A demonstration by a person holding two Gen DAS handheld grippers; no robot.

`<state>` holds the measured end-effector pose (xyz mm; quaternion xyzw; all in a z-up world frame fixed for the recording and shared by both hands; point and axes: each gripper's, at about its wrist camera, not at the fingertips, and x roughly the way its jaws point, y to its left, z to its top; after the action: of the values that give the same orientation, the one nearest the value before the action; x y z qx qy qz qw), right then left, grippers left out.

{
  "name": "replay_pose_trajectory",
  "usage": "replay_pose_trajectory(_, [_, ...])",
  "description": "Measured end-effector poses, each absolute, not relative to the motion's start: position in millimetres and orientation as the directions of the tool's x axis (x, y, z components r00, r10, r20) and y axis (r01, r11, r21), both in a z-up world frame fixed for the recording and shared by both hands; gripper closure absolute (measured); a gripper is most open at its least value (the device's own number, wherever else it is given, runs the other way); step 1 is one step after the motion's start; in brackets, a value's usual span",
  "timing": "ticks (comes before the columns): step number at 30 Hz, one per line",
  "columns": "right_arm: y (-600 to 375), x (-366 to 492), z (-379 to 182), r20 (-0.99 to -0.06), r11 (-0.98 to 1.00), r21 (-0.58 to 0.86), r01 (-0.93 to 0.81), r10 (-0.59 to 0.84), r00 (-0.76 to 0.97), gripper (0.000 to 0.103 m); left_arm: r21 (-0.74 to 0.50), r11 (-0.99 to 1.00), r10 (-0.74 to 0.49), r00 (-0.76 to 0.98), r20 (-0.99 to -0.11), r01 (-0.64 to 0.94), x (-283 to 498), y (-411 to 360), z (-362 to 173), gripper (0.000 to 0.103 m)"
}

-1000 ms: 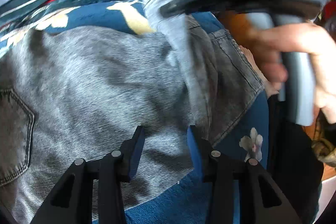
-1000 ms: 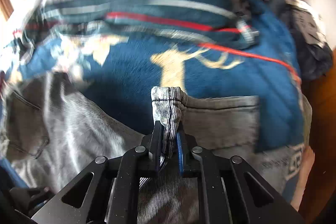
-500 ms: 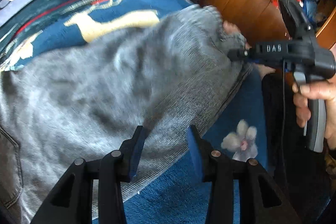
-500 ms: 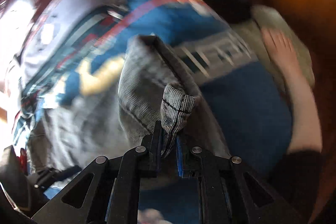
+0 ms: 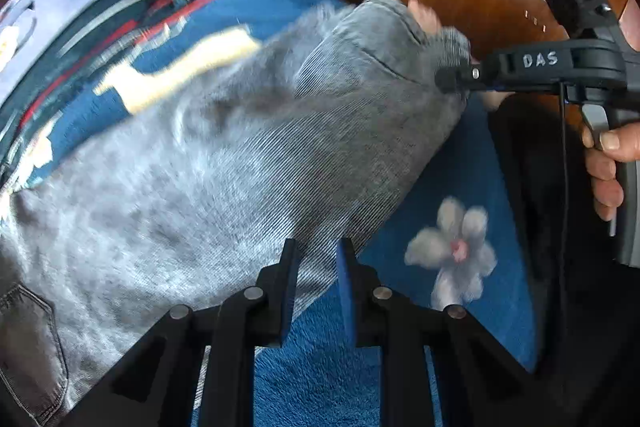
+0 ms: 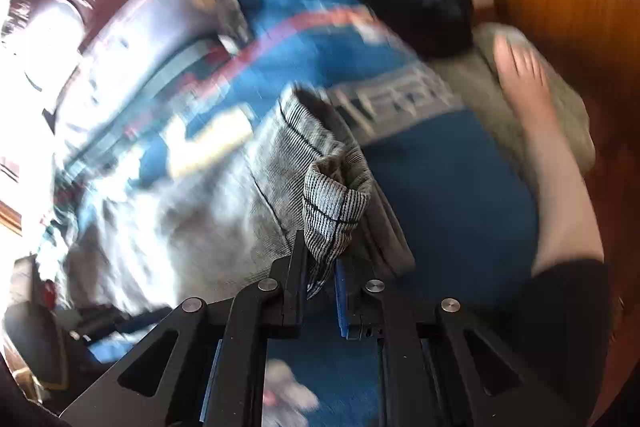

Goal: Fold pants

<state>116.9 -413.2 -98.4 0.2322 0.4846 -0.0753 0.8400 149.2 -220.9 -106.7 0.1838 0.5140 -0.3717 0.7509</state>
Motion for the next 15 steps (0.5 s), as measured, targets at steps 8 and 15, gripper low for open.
replay_pose_trajectory(8, [-437.1,108.5,-90.9,-0.871,0.833,0.287,0.473,0.021,0.491,0.036,-0.142,0.662,-0.399,0.185,-0.898,0.736,150.5,-214.3,-97.5,0.081])
replay_pose_trajectory(15, [-461.9,166.2,-58.6,-0.761,0.859,0.424,0.288,0.165,0.628,0.042,-0.154,0.657,-0.434,0.205,-0.877,0.738,158.4,-227.8,-80.5,0.081])
